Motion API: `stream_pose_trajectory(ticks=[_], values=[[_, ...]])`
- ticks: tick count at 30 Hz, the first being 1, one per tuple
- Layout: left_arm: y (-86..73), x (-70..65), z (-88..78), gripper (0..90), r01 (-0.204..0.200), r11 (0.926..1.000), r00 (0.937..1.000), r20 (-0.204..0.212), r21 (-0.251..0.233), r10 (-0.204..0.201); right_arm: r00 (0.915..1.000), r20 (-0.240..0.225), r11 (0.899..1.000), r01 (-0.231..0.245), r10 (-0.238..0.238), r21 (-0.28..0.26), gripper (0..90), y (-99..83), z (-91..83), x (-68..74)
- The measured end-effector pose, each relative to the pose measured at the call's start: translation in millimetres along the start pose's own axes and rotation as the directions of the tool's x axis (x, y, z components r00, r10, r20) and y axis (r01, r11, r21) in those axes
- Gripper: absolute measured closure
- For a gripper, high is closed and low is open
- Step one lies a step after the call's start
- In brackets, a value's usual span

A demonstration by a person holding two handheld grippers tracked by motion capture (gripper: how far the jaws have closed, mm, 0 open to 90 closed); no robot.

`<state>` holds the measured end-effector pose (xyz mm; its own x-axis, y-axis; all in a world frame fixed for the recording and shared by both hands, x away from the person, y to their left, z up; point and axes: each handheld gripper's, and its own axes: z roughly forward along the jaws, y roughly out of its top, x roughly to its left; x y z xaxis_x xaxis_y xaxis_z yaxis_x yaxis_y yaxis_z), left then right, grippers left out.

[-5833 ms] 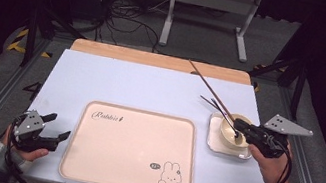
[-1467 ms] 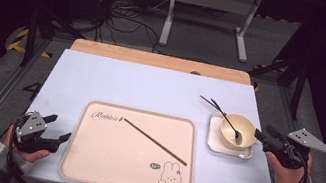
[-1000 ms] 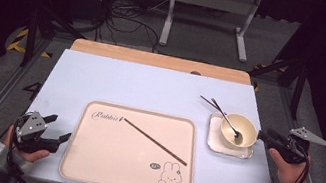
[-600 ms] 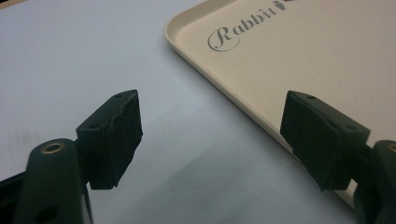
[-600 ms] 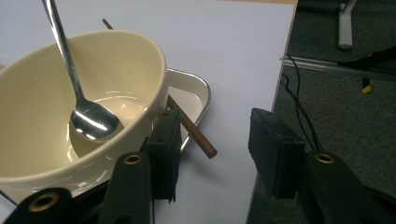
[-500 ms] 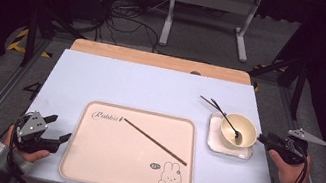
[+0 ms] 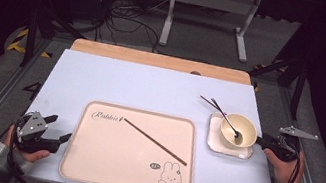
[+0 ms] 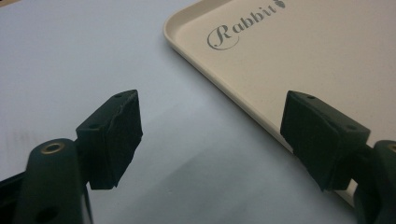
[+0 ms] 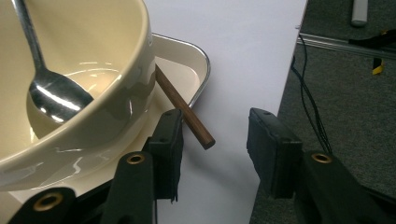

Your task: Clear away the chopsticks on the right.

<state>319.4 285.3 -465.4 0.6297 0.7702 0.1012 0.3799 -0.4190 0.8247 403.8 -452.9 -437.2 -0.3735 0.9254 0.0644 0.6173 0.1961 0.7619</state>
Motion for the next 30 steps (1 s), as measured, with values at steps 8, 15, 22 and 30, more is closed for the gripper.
stream_pose_trajectory(ticks=[8, 15, 22, 30], values=[[-0.1, -0.3, 0.4, 21.6, -0.001, 1.0, 1.0, 0.0, 0.004, 0.001, 0.999, -0.018, 0.999, 0.042, -0.042, 0.033, 71.7, 2.8, 9.5, 3.2], [-0.2, -0.7, 1.5, 21.6, -0.004, 1.0, 1.0, 0.004, 0.008, 0.004, 0.9968, -0.047, 0.997, 0.066, -0.064, 0.041, 84.2, 3.0, 9.9, 5.8], [-0.2, -0.3, 0.3, 21.6, 0.0, 1.0, 1.0, 0.0, 0.002, 0.0, 0.9976, -0.019, 0.998, 0.066, -0.066, 0.01, 84.4, 3.6, 1.6, 5.9], [-0.1, 0.0, -0.1, 21.7, 0.0, 1.0, 1.0, 0.001, -0.003, 0.0, 0.9975, 0.021, 0.995, 0.069, -0.068, -0.065, 84.5, 6.4, -13.4, 8.6]])
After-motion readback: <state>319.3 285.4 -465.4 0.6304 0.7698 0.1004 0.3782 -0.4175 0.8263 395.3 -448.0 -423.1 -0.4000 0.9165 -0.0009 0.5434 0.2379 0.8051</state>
